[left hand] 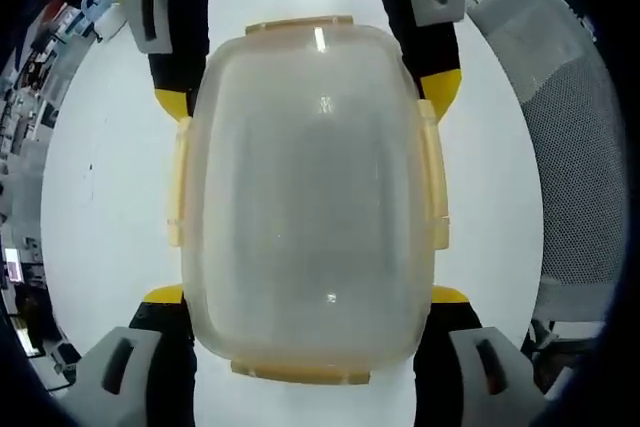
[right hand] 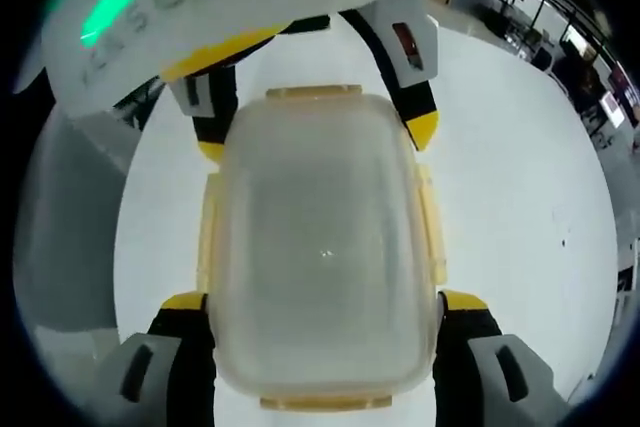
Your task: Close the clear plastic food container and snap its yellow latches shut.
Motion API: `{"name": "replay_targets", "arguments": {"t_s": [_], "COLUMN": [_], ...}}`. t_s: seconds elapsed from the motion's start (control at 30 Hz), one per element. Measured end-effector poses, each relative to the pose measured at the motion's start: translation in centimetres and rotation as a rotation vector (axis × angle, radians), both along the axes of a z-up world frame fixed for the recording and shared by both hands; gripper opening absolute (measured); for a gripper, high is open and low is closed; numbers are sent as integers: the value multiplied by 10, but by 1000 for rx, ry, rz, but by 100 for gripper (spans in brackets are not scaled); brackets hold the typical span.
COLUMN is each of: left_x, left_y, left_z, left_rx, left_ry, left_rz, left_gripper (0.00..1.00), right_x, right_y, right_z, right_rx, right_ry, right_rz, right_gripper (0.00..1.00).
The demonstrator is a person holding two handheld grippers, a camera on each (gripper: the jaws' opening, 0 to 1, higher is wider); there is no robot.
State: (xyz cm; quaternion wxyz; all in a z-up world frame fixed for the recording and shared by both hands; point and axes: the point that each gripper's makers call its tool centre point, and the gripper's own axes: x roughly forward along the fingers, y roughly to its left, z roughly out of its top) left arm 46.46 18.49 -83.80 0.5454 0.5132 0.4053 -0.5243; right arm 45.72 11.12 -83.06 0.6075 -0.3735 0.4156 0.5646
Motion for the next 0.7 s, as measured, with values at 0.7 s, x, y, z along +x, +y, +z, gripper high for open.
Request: {"name": "replay_targets", "arguments": {"t_s": [0.7], "left_x": [38], "left_y": [0], "left_z": [0], "left_rx": [-6], "left_ry": [7], "left_rz": [20], "left_gripper": [93], "right_x": [38], "right_y": [0], "right_z": [0], "right_rx": [-10], "right_ry": [2], "right_rz": [17], "right_gripper": [92]}}
